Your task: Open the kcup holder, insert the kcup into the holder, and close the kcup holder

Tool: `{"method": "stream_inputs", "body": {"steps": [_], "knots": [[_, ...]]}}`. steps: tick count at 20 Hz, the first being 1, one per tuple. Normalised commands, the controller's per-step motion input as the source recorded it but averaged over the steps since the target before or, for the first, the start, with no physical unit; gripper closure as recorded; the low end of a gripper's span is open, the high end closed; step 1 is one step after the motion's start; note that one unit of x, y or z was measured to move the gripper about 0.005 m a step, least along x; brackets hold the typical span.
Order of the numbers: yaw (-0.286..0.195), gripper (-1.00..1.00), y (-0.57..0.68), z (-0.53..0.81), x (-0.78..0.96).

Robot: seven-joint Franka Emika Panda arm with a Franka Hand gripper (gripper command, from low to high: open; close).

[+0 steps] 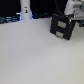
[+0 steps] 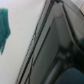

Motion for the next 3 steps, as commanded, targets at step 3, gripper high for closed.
{"method": "stream_inputs", "body": {"steps": [3], "knots": [[-0.002, -1.0, 0.07, 0.64, 0.03]]}}
